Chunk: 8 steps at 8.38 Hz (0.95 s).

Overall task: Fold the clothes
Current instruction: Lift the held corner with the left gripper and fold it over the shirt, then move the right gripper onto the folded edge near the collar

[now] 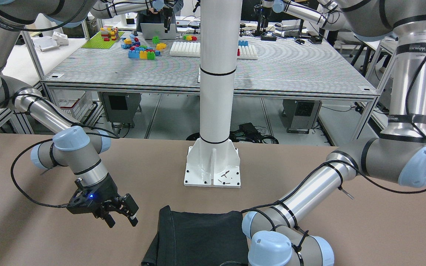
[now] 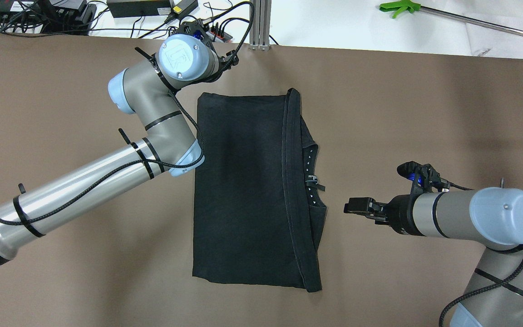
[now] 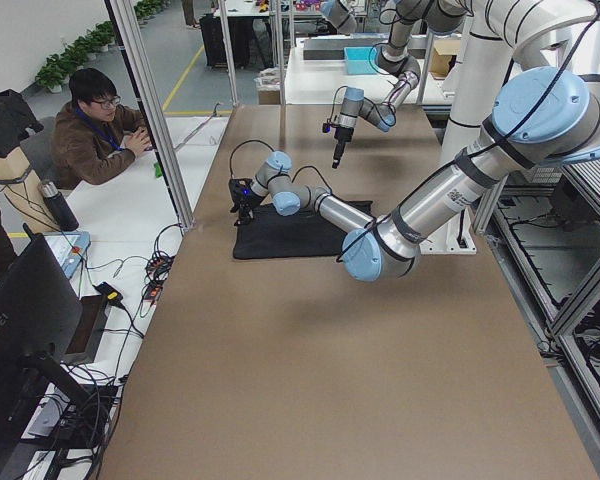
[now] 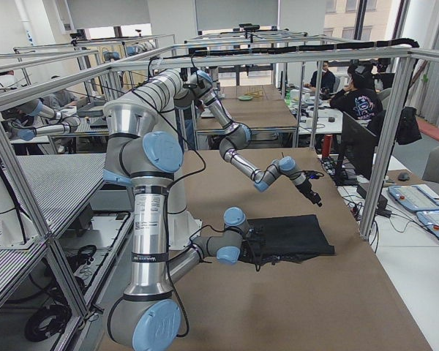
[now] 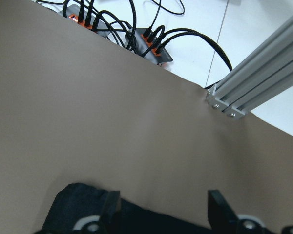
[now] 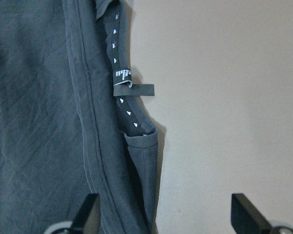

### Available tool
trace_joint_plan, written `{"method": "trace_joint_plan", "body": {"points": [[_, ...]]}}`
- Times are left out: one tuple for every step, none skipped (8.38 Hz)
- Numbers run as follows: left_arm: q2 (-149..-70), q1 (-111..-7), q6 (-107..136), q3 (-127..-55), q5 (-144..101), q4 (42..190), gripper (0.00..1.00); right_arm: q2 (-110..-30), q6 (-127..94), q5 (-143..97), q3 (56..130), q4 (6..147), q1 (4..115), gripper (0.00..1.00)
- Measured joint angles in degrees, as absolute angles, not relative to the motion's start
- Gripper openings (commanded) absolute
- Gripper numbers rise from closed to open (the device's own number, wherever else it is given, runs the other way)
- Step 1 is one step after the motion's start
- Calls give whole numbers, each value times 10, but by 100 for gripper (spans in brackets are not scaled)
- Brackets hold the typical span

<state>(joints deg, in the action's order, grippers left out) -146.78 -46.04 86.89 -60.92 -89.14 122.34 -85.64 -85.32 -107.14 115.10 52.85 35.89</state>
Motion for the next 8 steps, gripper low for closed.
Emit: {"method": "trace_joint_plan", "body": {"points": [[-1470, -476, 863, -612, -919, 1222, 100, -844, -844, -1069, 1151, 547, 360, 94], [-1467, -489, 852, -620, -944, 1221, 100, -822, -836, -1052, 1151, 588, 361, 94], [-1457, -495, 844, -635, -960, 1220, 100, -788, -818, -1027, 1151, 654, 361, 94], [-1449, -500, 839, -653, -975, 1215, 100, -748, -786, -1010, 1151, 730, 360, 94], [-1444, -507, 837, -668, -995, 1205, 100, -718, -750, -995, 1150, 786, 359, 94], [-1435, -515, 834, -686, -1016, 1198, 100, -700, -701, -981, 1145, 816, 358, 94], [-1423, -521, 825, -705, -1032, 1193, 100, -676, -651, -971, 1126, 828, 357, 94], [-1411, -525, 815, -719, -1042, 1191, 100, -647, -615, -963, 1094, 832, 356, 94]]}}
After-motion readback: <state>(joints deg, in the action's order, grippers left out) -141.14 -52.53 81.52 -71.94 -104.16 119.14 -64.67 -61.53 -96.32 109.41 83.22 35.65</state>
